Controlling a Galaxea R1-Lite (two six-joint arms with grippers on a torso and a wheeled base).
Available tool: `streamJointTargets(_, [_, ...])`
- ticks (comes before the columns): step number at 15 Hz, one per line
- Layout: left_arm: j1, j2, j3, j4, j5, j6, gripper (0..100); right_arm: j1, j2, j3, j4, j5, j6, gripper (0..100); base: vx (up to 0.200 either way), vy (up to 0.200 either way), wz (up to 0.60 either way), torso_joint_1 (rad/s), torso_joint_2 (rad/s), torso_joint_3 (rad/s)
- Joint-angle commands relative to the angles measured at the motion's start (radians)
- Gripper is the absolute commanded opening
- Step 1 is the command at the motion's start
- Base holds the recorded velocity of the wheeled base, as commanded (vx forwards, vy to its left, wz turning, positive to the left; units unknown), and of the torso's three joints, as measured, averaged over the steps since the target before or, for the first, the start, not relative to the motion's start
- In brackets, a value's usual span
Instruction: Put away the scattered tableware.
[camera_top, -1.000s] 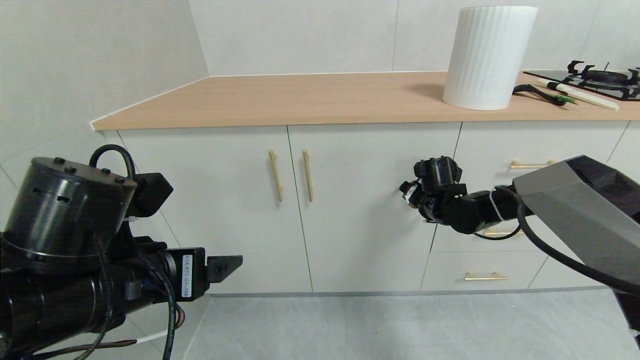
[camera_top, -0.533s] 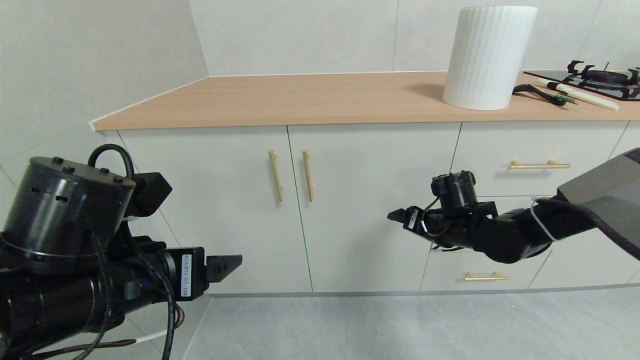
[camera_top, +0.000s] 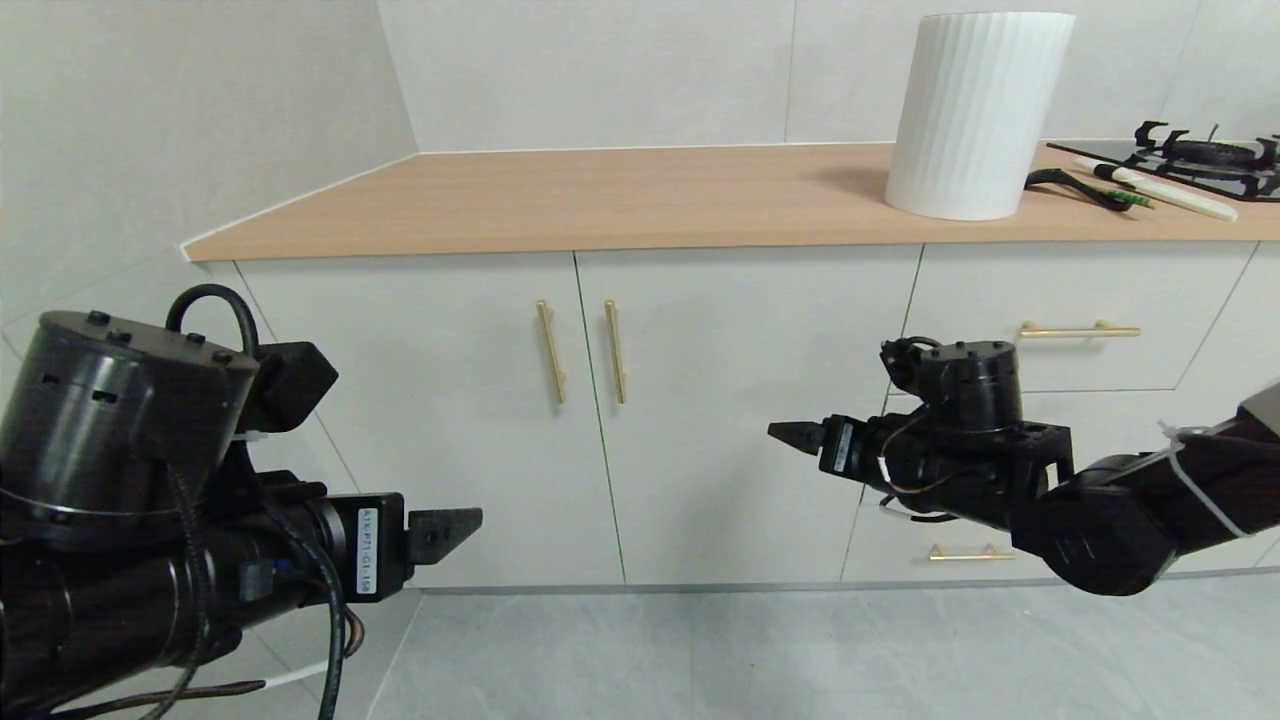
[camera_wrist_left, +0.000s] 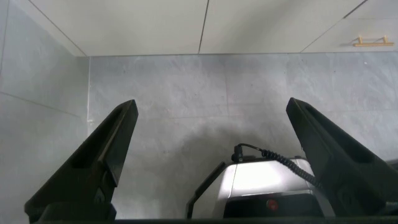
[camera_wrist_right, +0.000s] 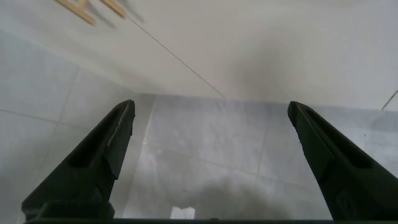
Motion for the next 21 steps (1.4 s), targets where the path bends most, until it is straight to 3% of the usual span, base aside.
streamJointTargets(1, [0.000,-0.035,-0.002,0.000,0.002,0.001,100,0.002,-0.147,0.033,0.009,-0.005,-0.016,100,0.000,0.000,0.00,0.000,0.00,0.000])
streamJointTargets(2, [0.003,-0.059,-0.005,0.000,0.004,0.006,100,0.004,-0.207,0.065,0.009,-0.009,-0.042,100,0.000,0.000,0.00,0.000,0.00,0.000])
streamJointTargets(4, [0.020,-0.138,0.000,0.000,0.004,0.056,100,-0.004,-0.402,0.177,0.007,-0.047,-0.180,100,0.000,0.000,0.00,0.000,0.00,0.000])
streamJointTargets(7, [0.026,-0.239,0.043,0.000,0.004,0.095,100,-0.044,-0.623,0.292,0.009,-0.133,-0.284,100,0.000,0.000,0.00,0.000,0.00,0.000])
streamJointTargets(9, [0.049,-0.315,0.104,0.000,0.004,0.130,100,-0.079,-0.744,0.384,0.009,-0.162,-0.326,100,0.000,0.000,0.00,0.000,0.00,0.000])
streamJointTargets(10, [0.077,-0.418,0.178,0.000,0.002,0.161,100,-0.131,-0.877,0.467,0.009,-0.160,-0.363,100,0.000,0.000,0.00,0.000,0.00,0.000])
streamJointTargets(12, [0.092,-0.566,0.267,0.000,0.001,0.182,100,-0.195,-1.041,0.544,0.039,-0.157,-0.380,100,0.000,0.000,0.00,0.000,0.00,0.000])
streamJointTargets(14, [0.137,-0.725,0.328,0.000,-0.004,0.223,100,-0.249,-1.233,0.573,0.182,-0.156,-0.389,100,0.000,0.000,0.00,0.000,0.00,0.000])
streamJointTargets(18, [0.303,-1.040,0.402,0.013,-0.005,0.389,100,-0.269,-1.696,0.524,0.675,-0.159,-0.499,100,0.000,0.000,0.00,0.000,0.00,0.000])
streamJointTargets(21, [0.422,-1.168,0.410,0.029,-0.004,0.437,100,-0.329,-1.833,0.512,0.828,-0.162,-0.501,100,0.000,0.000,0.00,0.000,0.00,0.000])
